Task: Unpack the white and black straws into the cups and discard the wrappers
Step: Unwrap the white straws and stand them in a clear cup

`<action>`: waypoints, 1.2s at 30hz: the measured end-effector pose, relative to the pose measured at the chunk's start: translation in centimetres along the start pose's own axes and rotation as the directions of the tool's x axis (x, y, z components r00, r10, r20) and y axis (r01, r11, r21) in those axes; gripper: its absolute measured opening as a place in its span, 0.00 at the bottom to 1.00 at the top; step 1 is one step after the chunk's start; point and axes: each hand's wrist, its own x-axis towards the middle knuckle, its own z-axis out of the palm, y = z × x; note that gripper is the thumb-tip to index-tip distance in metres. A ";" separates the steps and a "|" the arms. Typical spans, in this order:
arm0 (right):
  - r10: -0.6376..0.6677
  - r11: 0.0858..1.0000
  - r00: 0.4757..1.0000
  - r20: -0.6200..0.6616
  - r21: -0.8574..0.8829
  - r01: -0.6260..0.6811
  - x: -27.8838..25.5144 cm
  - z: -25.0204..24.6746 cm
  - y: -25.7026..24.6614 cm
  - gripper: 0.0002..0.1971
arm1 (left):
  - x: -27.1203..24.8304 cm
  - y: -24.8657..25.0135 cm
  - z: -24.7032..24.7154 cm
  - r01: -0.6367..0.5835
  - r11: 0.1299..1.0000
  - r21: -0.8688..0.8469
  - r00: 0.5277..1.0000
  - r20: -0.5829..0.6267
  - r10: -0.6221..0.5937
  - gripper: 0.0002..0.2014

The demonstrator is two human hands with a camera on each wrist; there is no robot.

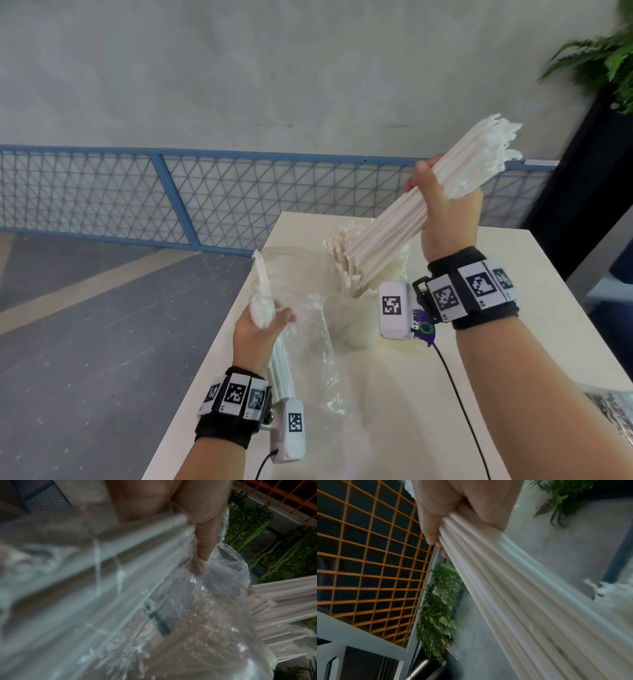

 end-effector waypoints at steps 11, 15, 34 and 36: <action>0.317 0.871 0.946 0.068 -0.415 -0.262 -3.2 0.2 6.4 0.06 | 0.4 -0.6 0.5 -0.011 1.000 0.008 1.000 -0.012 0.011 0.11; 0.402 0.802 0.914 0.054 -0.502 -0.323 -3.1 0.2 8.1 0.06 | 0.3 -0.5 0.3 -0.015 1.000 0.007 1.000 -0.026 0.015 0.09; -0.139 0.857 0.941 0.308 -0.439 0.271 -10.0 2.5 4.6 0.10 | -1.2 0.5 0.6 -0.080 0.996 -0.051 0.995 0.049 0.082 0.12; 0.022 0.848 0.880 0.474 -0.475 0.235 -11.5 2.6 5.8 0.07 | -1.4 0.3 0.7 -0.101 0.994 -0.035 0.991 0.080 0.103 0.15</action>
